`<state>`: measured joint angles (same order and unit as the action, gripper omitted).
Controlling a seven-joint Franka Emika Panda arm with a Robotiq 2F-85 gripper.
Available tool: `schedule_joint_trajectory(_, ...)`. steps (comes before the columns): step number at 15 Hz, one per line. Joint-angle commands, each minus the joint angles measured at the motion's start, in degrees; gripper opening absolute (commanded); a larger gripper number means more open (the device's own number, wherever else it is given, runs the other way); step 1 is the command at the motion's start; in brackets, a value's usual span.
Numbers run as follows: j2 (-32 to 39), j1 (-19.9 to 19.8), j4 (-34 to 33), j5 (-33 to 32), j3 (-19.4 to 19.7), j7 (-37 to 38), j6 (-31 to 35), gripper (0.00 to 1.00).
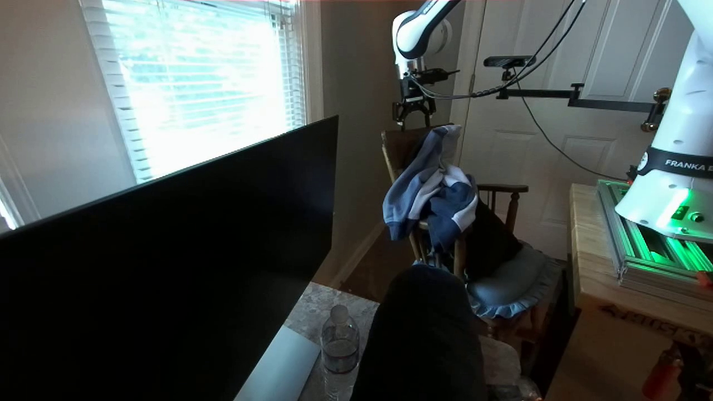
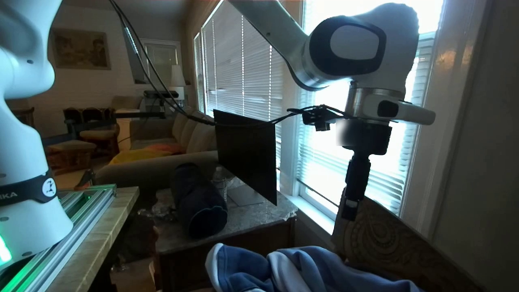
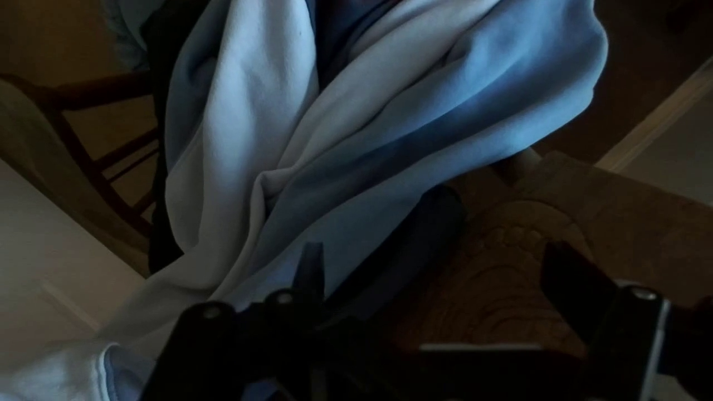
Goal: Put the jersey on the tv stand
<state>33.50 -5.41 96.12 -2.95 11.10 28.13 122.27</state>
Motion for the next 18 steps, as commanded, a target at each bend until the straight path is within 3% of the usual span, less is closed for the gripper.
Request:
schedule_joint_trajectory(1,0.07,0.39,-0.19,0.33,0.48,-0.26,-0.17,1.00)
schedule_joint_trajectory(10,6.88,-0.18,-0.52,0.45,4.58,4.85,11.68,1.00)
schedule_joint_trajectory(18,12.92,-0.09,0.12,1.00,6.91,9.22,18.15,1.00)
